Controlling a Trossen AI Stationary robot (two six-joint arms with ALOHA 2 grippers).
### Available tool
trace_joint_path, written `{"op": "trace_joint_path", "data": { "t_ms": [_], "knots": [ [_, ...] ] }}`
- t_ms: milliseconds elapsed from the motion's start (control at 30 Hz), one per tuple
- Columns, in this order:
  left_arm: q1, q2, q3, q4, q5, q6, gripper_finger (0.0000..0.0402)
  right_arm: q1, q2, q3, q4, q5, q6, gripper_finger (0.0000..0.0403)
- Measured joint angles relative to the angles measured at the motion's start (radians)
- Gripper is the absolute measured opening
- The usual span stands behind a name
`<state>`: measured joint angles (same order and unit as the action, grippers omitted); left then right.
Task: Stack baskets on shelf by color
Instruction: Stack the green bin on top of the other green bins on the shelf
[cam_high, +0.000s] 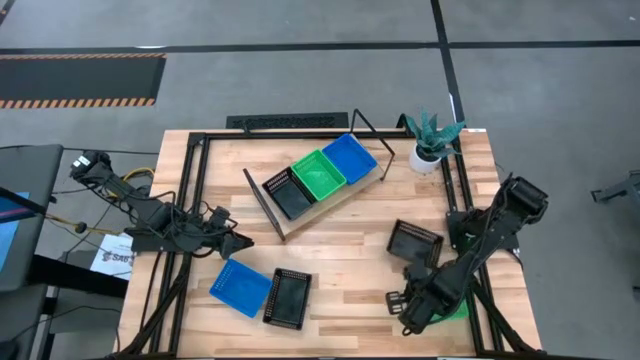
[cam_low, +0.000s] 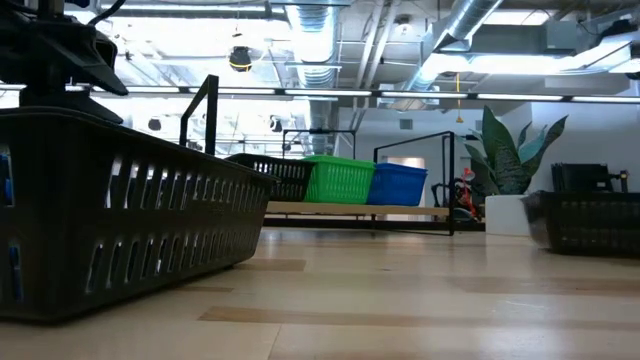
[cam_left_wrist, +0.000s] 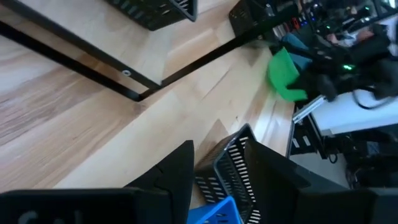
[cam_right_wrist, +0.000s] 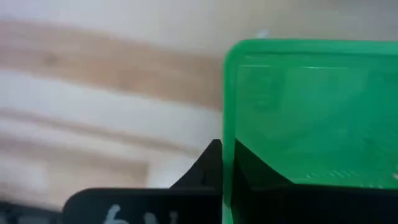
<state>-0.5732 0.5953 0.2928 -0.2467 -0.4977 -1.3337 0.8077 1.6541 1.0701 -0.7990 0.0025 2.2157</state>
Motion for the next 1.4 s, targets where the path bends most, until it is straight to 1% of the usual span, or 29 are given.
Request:
{"op": "trace_joint_path", "data": {
  "t_ms": [100, 167, 300, 367, 433, 500, 667, 733, 800, 867, 967, 1100, 1167, 1267, 1400],
  "knots": [
    [0.000, 0.000, 0.000, -0.022, -0.005, -0.024, 0.0130, -0.011, -0.008, 0.079, 0.007, 0.004, -0.053, 0.0012],
    [0.000, 0.000, 0.000, -0.034, -0.005, -0.043, 0.0130, -0.028, -0.030, 0.155, 0.018, 0.058, -0.147, 0.0008],
    [0.000, 0.000, 0.000, -0.036, -0.005, -0.060, 0.0130, -0.096, -0.073, 0.314, 0.011, 0.151, -0.438, 0.0010],
    [0.000, 0.000, 0.000, -0.035, -0.005, -0.065, 0.0130, -0.146, -0.097, 0.380, -0.017, 0.194, -0.615, 0.0006],
    [0.000, 0.000, 0.000, -0.034, -0.005, -0.067, 0.0130, -0.207, -0.116, 0.442, -0.023, 0.241, -0.860, 0.0006],
    [0.000, 0.000, 0.000, -0.034, -0.005, -0.067, 0.0130, -0.286, -0.134, 0.501, -0.032, 0.268, -1.169, 0.0007],
    [0.000, 0.000, 0.000, -0.034, -0.005, -0.067, 0.0130, -0.465, -0.108, 0.623, -0.031, 0.273, -1.988, 0.0005],
    [0.000, 0.000, 0.000, -0.034, -0.005, -0.067, 0.0130, -0.523, -0.083, 0.649, -0.035, 0.274, -2.280, 0.0005],
    [0.000, 0.000, 0.000, -0.034, -0.011, -0.082, 0.0130, -0.575, -0.060, 0.654, -0.037, 0.281, -2.511, 0.0009],
    [0.000, 0.000, 0.000, -0.034, -0.019, -0.104, 0.0130, -0.623, -0.031, 0.654, -0.054, 0.284, -2.683, 0.0011],
    [0.000, 0.000, 0.000, -0.034, -0.037, -0.126, 0.0130, -0.696, 0.009, 0.653, -0.130, 0.292, -2.843, 0.0009],
    [0.000, 0.000, 0.000, -0.035, -0.070, -0.129, 0.0130, -0.793, 0.079, 0.653, -0.219, 0.292, -2.900, 0.0004],
    [0.000, 0.000, 0.000, -0.039, -0.087, -0.130, 0.0130, -0.835, 0.115, 0.653, -0.221, 0.292, -2.915, 0.0006],
    [0.000, 0.000, 0.000, -0.060, -0.113, -0.130, 0.0130, -0.881, 0.152, 0.653, -0.215, 0.291, -2.988, 0.0009],
    [0.000, 0.001, -0.001, -0.079, -0.138, -0.130, 0.0130, -0.901, 0.202, 0.654, -0.214, 0.285, -3.076, 0.0008]
  ]
}}
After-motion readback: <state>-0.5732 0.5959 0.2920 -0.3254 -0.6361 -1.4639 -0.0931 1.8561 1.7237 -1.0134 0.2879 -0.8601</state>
